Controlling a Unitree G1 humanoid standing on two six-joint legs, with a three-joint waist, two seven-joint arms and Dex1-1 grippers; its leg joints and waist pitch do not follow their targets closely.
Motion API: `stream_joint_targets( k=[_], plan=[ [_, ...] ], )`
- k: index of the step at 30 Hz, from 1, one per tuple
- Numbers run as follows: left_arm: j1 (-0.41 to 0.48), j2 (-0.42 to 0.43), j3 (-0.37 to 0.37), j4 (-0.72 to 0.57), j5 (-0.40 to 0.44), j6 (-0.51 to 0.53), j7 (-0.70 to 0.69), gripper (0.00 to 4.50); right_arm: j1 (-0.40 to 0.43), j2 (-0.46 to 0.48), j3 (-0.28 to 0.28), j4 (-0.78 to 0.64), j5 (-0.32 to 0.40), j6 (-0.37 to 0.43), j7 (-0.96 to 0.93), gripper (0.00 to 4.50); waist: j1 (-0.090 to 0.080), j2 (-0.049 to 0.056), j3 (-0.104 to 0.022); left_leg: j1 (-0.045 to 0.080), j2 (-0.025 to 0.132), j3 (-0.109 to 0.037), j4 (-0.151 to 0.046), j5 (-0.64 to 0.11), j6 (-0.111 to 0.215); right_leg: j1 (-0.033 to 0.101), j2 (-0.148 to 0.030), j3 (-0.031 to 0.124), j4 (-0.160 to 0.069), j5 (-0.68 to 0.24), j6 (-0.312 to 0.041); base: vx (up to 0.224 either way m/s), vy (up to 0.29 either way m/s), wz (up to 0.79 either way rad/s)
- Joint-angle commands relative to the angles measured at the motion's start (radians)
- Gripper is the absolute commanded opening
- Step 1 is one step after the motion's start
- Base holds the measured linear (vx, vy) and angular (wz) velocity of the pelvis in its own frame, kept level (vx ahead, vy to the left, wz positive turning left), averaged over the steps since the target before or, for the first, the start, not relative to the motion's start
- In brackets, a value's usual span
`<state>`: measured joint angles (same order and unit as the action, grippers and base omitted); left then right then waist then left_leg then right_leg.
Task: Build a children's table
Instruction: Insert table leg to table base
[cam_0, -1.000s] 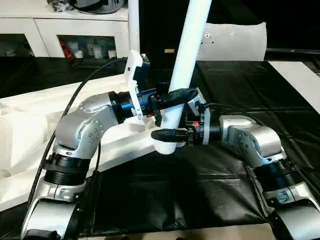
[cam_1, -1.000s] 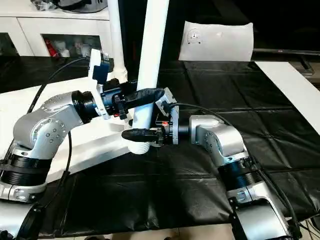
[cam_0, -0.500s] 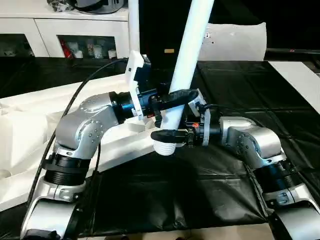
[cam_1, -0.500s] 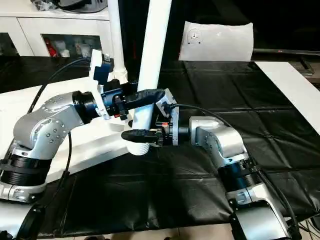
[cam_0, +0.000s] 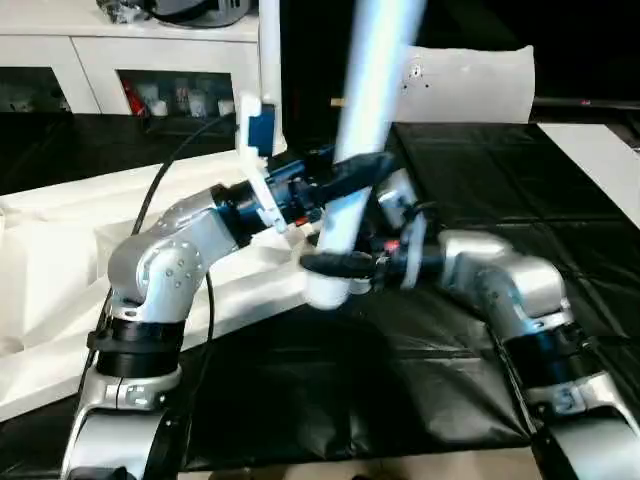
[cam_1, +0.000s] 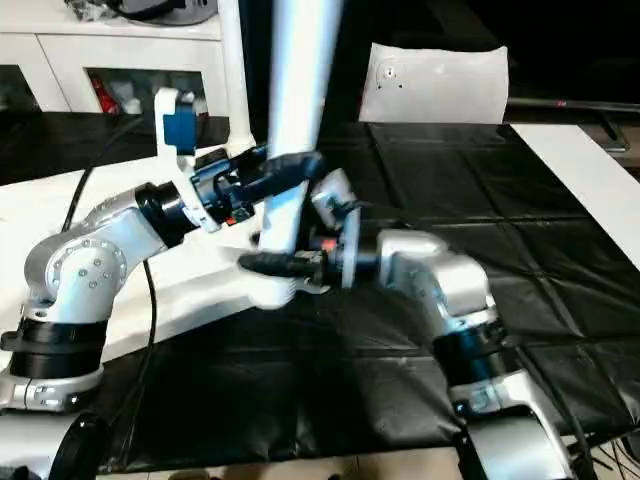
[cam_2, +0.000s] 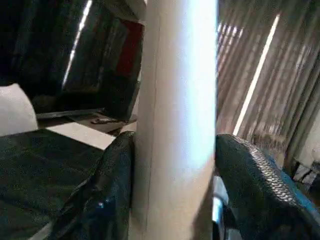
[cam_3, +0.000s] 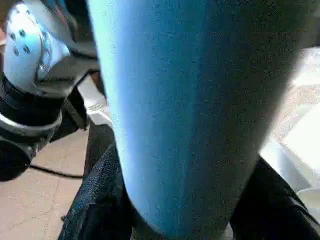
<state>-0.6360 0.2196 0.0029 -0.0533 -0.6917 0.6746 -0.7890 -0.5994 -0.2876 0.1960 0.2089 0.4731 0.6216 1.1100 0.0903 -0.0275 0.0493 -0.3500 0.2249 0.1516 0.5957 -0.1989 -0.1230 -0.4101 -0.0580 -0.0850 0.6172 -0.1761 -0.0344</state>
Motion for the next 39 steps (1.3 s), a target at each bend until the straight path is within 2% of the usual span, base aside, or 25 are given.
stream_joint_targets(
  k=[1, 7, 10, 13, 15, 19, 20, 21, 23, 24, 25, 26, 27, 28, 29, 30, 32, 35, 37, 39],
  plan=[
    [-0.008, 0.0, -0.042, -0.05, 0.016, -0.014, -0.024, 3.06, 0.002, -0.011, 0.007, 0.018, -0.029, 0.0, -0.024, 1.97, -0.001, -0.001, -0.07, -0.008, -0.002, 0.017, -0.057, -0.06, 0.024, 0.075, -0.061, 0.048, -0.066, -0.171, -0.145, 0.0, 0.0, 0.0],
    [-0.01, -0.013, -0.05, -0.079, -0.038, 0.039, -0.03, 3.07, 0.002, -0.003, 0.025, 0.028, -0.052, -0.021, -0.038, 1.96, -0.001, 0.002, -0.07, -0.008, -0.004, 0.017, -0.056, -0.061, 0.019, 0.075, -0.06, 0.048, -0.065, -0.17, -0.145, 0.0, 0.0, 0.0],
    [-0.007, -0.043, -0.004, -0.096, -0.113, 0.037, -0.042, 3.07, -0.003, 0.011, 0.018, 0.037, -0.064, -0.037, -0.059, 1.96, -0.001, 0.004, -0.071, -0.009, -0.005, 0.019, -0.054, -0.061, 0.019, 0.074, -0.06, 0.049, -0.064, -0.153, -0.157, 0.0, 0.0, 0.0],
    [0.003, -0.074, 0.022, -0.141, -0.203, 0.065, -0.053, 3.07, -0.016, 0.043, 0.003, 0.069, -0.083, -0.07, -0.106, 1.96, -0.003, 0.0, -0.071, -0.009, -0.005, 0.019, -0.055, -0.064, 0.021, 0.074, -0.059, 0.048, -0.063, -0.144, -0.167, 0.0, 0.0, 0.0],
    [0.008, -0.071, 0.016, -0.148, -0.201, 0.074, -0.058, 3.19, -0.021, 0.057, -0.006, 0.083, -0.088, -0.079, -0.131, 1.96, -0.004, 0.002, -0.071, -0.006, -0.002, 0.018, -0.056, -0.073, 0.021, 0.072, -0.06, 0.048, -0.064, -0.158, -0.164, 0.0, 0.0, 0.0],
    [0.024, -0.063, -0.013, -0.152, -0.164, 0.076, -0.059, 3.56, -0.024, 0.096, -0.022, 0.102, -0.098, -0.116, -0.184, 1.96, -0.005, 0.005, -0.068, -0.003, -0.002, 0.018, -0.059, -0.088, 0.018, 0.068, -0.06, 0.048, -0.07, -0.199, -0.144, 0.0, 0.0, 0.0],
    [0.026, -0.058, -0.033, -0.144, -0.129, 0.072, -0.047, 3.73, -0.024, 0.116, -0.028, 0.108, -0.102, -0.129, -0.213, 1.96, -0.005, 0.005, -0.067, -0.003, -0.001, 0.017, -0.06, -0.089, 0.016, 0.067, -0.06, 0.048, -0.07, -0.202, -0.142, 0.0, 0.0, 0.0],
    [0.026, -0.042, -0.073, -0.126, -0.058, 0.045, -0.036, 3.73, -0.022, 0.139, -0.029, 0.114, -0.111, -0.148, -0.248, 1.96, -0.007, 0.006, -0.067, -0.004, -0.001, 0.016, -0.061, -0.089, 0.01, 0.069, -0.06, 0.048, -0.068, -0.2, -0.138, 0.0, 0.0, 0.0],
    [0.024, -0.033, -0.091, -0.118, -0.025, 0.029, -0.032, 3.88, -0.021, 0.148, -0.028, 0.117, -0.117, -0.157, -0.259, 1.96, -0.008, 0.006, -0.069, -0.002, -0.001, 0.016, -0.061, -0.085, 0.007, 0.07, -0.06, 0.049, -0.068, -0.194, -0.132, 0.0, 0.0, 0.0],
    [0.012, -0.018, -0.127, -0.074, 0.079, -0.031, 0.005, 3.88, -0.013, 0.159, -0.007, 0.118, -0.156, -0.206, -0.284, 1.96, -0.007, 0.008, -0.068, -0.003, 0.001, 0.014, -0.063, -0.081, 0.007, 0.069, -0.061, 0.049, -0.069, -0.188, -0.127, 0.0, 0.0, 0.0],
    [0.011, -0.017, -0.128, -0.072, 0.082, -0.033, 0.006, 3.9, -0.013, 0.159, -0.007, 0.118, -0.157, -0.207, -0.285, 1.96, -0.008, 0.007, -0.068, -0.002, 0.0, 0.016, -0.062, -0.08, 0.001, 0.068, -0.06, 0.05, -0.067, -0.182, -0.124, 0.0, 0.0, 0.0],
    [0.001, -0.022, -0.127, -0.04, 0.126, -0.07, 0.038, 3.9, -0.005, 0.167, -0.001, 0.112, -0.164, -0.223, -0.29, 1.96, -0.006, 0.008, -0.069, -0.002, -0.001, 0.015, -0.062, -0.075, 0.001, 0.07, -0.061, 0.05, -0.068, -0.177, -0.122, 0.0, 0.0, 0.0],
    [-0.004, -0.047, -0.079, -0.033, 0.084, -0.074, 0.04, 3.9, 0.005, 0.184, -0.024, 0.098, -0.136, -0.221, -0.298, 1.96, -0.008, 0.009, -0.07, -0.004, -0.003, 0.017, -0.061, -0.069, -0.001, 0.071, -0.061, 0.051, -0.065, -0.16, -0.126, 0.0, 0.0, 0.0],
    [-0.004, -0.047, -0.079, -0.033, 0.084, -0.074, 0.04, 3.9, 0.005, 0.184, -0.024, 0.098, -0.136, -0.221, -0.298, 1.96, -0.007, 0.007, -0.071, -0.007, -0.003, 0.016, -0.061, -0.064, -0.002, 0.075, -0.061, 0.052, -0.063, -0.14, -0.135, 0.0, 0.0, 0.0],
    [-0.004, -0.07, -0.028, -0.046, 0.009, -0.046, 0.032, 3.9, 0.012, 0.197, -0.055, 0.085, -0.104, -0.21, -0.309, 1.96, -0.007, 0.007, -0.072, -0.006, -0.002, 0.016, -0.061, -0.061, -0.001, 0.075, -0.062, 0.051, -0.061, -0.13, -0.14, 0.0, 0.0, 0.0],
    [-0.003, -0.073, -0.023, -0.048, 0.002, -0.043, 0.031, 3.9, 0.013, 0.199, -0.058, 0.084, -0.1, -0.209, -0.31, 1.96, -0.008, 0.006, -0.072, -0.008, -0.003, 0.016, -0.06, -0.062, 0.002, 0.076, -0.062, 0.052, -0.059, -0.112, -0.153, 0.0, 0.0, 0.0],
    [0.016, -0.102, 0.044, -0.085, -0.121, -0.004, 0.0, 3.9, 0.028, 0.216, -0.117, 0.06, -0.044, -0.196, -0.33, 1.96, -0.011, 0.008, -0.072, -0.008, -0.004, 0.017, -0.059, -0.069, 0.006, 0.076, -0.062, 0.051, -0.059, -0.107, -0.164, 0.0, 0.0, 0.0],
    [0.041, -0.109, 0.068, -0.113, -0.205, 0.033, -0.024, 4.03, 0.042, 0.225, -0.159, 0.039, -0.003, -0.177, -0.344, 1.96, -0.014, 0.008, -0.069, -0.006, -0.001, 0.017, -0.062, -0.096, 0.014, 0.073, -0.06, 0.05, -0.063, -0.134, -0.173, 0.0, 0.0, 0.0],
    [0.072, -0.116, 0.069, -0.147, -0.26, 0.054, -0.028, 4.19, 0.067, 0.225, -0.191, 0.026, 0.008, -0.172, -0.376, 1.96, -0.011, 0.015, -0.066, 0.003, 0.002, 0.018, -0.064, -0.111, -0.001, 0.066, -0.061, 0.051, -0.067, -0.171, -0.169, 0.0, 0.0, 0.0],
    [0.087, -0.12, 0.072, -0.161, -0.265, 0.062, -0.022, 4.41, 0.08, 0.223, -0.204, 0.019, 0.002, -0.177, -0.399, 1.96, -0.006, 0.017, -0.066, 0.002, -0.001, 0.02, -0.064, -0.121, -0.007, 0.066, -0.057, 0.051, -0.069, -0.173, -0.165, 0.0, 0.0, 0.0]
  ],
)
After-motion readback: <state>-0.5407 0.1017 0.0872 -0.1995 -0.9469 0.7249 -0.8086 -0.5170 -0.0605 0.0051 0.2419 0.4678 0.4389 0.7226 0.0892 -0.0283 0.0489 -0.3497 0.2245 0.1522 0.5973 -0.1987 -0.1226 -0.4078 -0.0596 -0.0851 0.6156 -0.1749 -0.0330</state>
